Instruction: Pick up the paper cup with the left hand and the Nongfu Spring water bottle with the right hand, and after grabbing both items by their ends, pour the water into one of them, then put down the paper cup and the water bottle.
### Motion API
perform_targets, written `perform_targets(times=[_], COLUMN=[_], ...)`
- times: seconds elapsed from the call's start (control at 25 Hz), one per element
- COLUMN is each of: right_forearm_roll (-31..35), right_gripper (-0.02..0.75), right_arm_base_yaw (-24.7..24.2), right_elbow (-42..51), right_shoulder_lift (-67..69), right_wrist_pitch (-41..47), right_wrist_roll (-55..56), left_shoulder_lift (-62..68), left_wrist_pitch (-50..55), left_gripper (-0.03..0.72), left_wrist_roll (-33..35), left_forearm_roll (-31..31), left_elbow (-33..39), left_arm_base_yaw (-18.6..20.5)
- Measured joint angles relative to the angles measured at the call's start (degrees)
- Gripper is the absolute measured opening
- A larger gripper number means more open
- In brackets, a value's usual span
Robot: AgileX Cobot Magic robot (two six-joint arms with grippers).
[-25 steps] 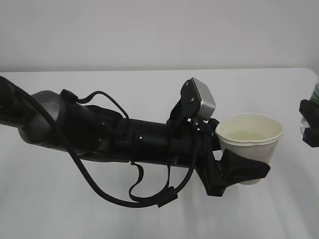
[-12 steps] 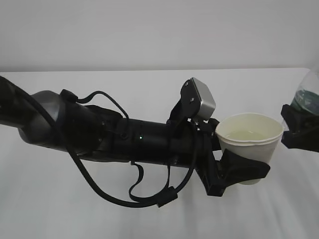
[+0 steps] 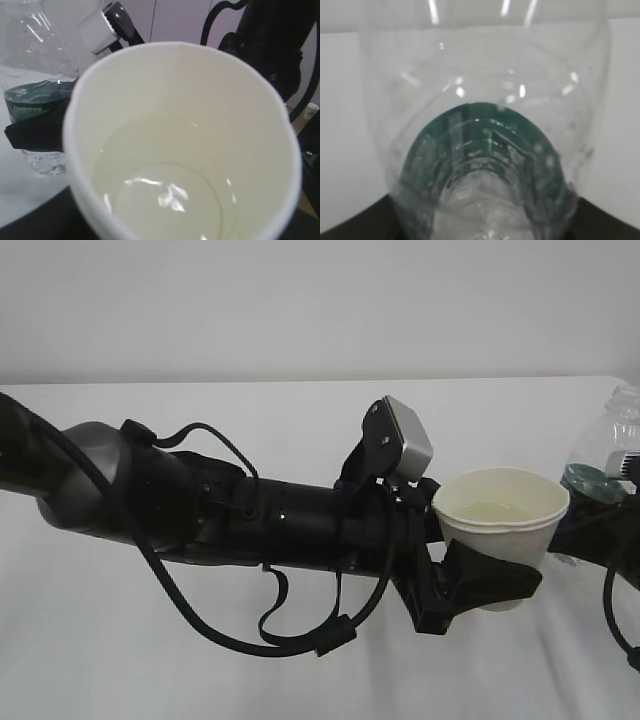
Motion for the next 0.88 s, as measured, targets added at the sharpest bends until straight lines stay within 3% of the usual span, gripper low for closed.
perform_targets(times=[0.88], right_forearm_roll=[-1.09], right_gripper=[0.384], right_arm_base_yaw=[0.0], right_elbow=[-11.44], right_shoulder_lift=[8.41], right_wrist_pitch=[-0.29], right_wrist_roll=[-7.02], left_shoulder_lift=[-0.09], left_wrist_pitch=[0.0], left_gripper=[0.471], left_wrist_roll=[0.0], left_forearm_roll=[0.0], left_elbow=[0.0], left_arm_base_yaw=[0.0])
